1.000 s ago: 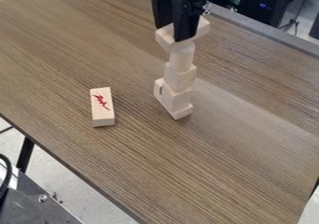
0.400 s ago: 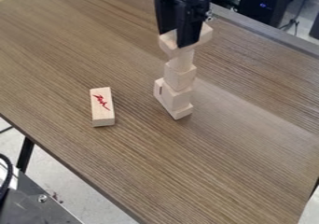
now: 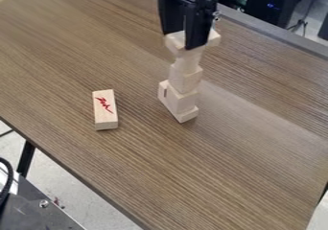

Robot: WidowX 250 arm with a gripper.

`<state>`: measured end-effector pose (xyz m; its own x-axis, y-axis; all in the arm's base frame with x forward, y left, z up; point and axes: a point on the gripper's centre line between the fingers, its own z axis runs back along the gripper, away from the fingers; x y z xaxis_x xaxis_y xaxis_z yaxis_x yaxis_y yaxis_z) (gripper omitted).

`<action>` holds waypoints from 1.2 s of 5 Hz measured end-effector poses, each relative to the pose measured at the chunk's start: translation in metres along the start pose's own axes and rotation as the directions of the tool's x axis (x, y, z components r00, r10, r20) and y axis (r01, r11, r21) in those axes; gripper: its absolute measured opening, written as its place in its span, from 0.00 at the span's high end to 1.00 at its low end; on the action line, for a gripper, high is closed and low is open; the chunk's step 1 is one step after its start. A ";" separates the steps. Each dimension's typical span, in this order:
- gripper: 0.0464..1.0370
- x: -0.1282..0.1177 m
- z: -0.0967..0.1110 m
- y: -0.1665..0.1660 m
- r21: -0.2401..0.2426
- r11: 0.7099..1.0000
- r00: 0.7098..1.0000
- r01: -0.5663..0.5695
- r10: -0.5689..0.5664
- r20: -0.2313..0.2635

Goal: Put the rectangle on the cyclinder.

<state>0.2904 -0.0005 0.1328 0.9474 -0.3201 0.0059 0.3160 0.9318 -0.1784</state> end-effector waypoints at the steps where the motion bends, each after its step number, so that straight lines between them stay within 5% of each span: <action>1: 0.03 0.001 0.001 0.000 -0.026 1.000 1.000 -0.016 0.017 0.015; 2: 0.04 0.000 0.001 0.002 -0.031 0.998 0.999 -0.046 0.047 0.019; 4: 0.04 -0.015 0.042 0.015 -0.030 0.983 0.972 -0.178 0.181 0.151; 6: 0.04 -0.023 0.045 0.025 -0.026 0.970 0.960 -0.240 0.242 0.145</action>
